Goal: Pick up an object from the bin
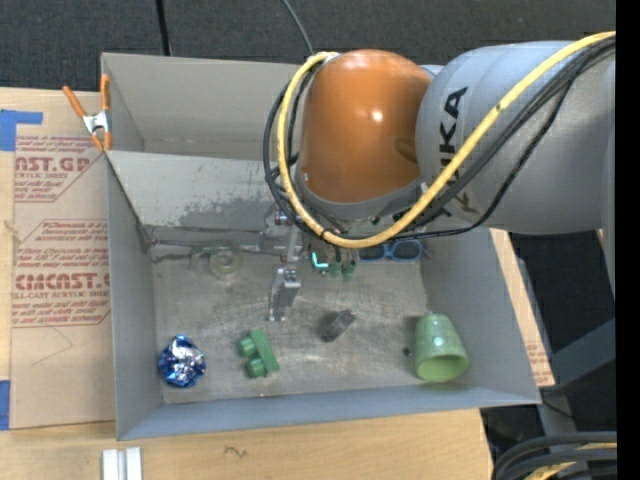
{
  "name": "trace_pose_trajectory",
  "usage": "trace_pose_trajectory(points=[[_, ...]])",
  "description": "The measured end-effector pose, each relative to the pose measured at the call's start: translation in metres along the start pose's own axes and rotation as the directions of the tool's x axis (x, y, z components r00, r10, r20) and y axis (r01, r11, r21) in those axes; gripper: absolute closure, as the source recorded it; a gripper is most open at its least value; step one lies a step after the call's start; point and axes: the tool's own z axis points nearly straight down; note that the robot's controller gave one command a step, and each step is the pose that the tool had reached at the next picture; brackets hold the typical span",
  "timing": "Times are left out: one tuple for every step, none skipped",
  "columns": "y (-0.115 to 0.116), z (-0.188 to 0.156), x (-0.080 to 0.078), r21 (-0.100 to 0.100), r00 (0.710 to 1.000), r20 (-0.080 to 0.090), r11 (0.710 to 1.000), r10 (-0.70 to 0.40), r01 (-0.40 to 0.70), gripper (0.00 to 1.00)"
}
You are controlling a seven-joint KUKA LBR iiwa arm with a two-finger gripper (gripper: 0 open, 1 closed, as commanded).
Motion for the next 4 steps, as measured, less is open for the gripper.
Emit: trace_pose_trajectory(points=[[-0.017,0.119,0.048,0.002,0.999,-0.004,0.999,-0.038,0.038,0.0],[-0.026,0.172,0.044,-0.003,1.0,0.013,1.0,0.007,-0.007,0.0],[-0.025,0.17,0.046,-0.002,1.0,0.001,1.0,0.003,-0.003,1.0],[0.001,0.131,0.055,0.0,0.992,0.008,0.992,-0.125,0.125,1.0]])
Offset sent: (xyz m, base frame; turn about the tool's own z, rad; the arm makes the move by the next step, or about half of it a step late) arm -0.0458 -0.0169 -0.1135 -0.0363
